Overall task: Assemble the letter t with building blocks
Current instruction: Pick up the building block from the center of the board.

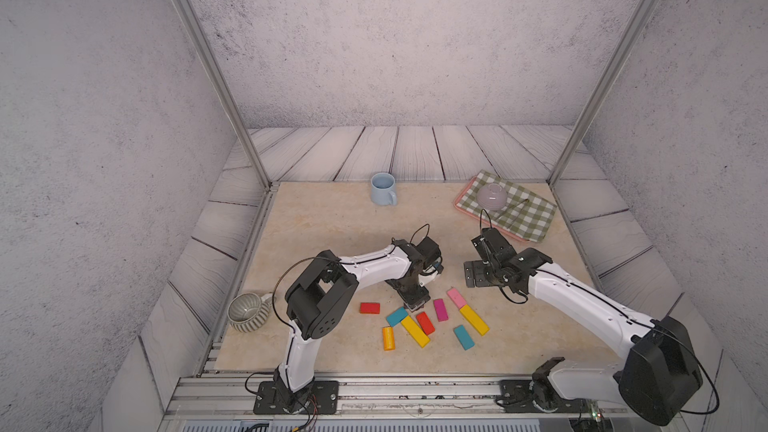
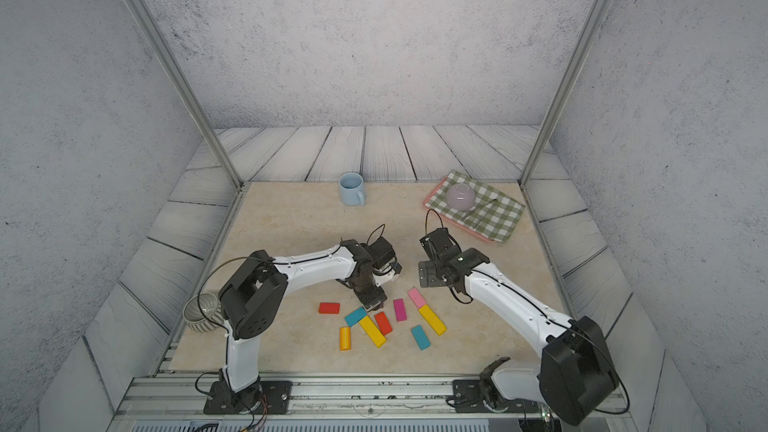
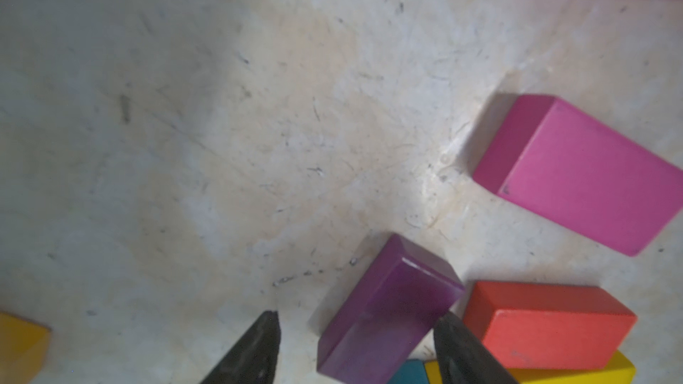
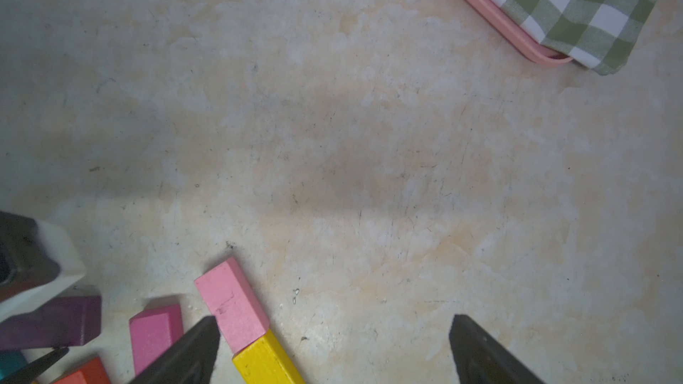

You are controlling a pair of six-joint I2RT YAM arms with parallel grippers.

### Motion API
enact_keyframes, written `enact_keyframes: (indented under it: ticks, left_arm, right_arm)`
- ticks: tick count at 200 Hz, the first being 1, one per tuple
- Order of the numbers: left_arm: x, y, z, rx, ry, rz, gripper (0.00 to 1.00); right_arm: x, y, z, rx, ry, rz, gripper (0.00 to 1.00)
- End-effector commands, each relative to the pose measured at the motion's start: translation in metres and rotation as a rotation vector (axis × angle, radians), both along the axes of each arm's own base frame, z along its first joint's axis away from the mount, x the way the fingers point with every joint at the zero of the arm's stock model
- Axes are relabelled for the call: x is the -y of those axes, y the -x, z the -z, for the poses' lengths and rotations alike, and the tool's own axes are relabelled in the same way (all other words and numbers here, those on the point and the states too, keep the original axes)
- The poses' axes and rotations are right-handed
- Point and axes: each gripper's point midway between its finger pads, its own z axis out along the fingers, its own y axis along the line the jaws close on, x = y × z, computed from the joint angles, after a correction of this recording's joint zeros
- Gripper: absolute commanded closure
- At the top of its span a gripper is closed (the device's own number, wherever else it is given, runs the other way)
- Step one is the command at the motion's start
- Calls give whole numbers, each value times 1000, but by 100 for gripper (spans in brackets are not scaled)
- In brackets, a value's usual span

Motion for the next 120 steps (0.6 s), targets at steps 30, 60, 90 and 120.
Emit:
enact_keyframes:
  ticks: [30,60,90,120]
  left_arm:
    - [-4,-4,10,5,-53,-4,36]
    - [-6,-7,13,13,-71,-17,37]
    - [-6,-7,17,6,-80,-34,38]
    - [-6,-6,18,-2,-87,-63,41]
  right_arm:
    - [3,2,2,-16,12,20,1]
    - [3,3,3,-19,14,20,1]
    - [4,3,3,-19,10,23,1]
    - [5,4,2,-16,13,24,1]
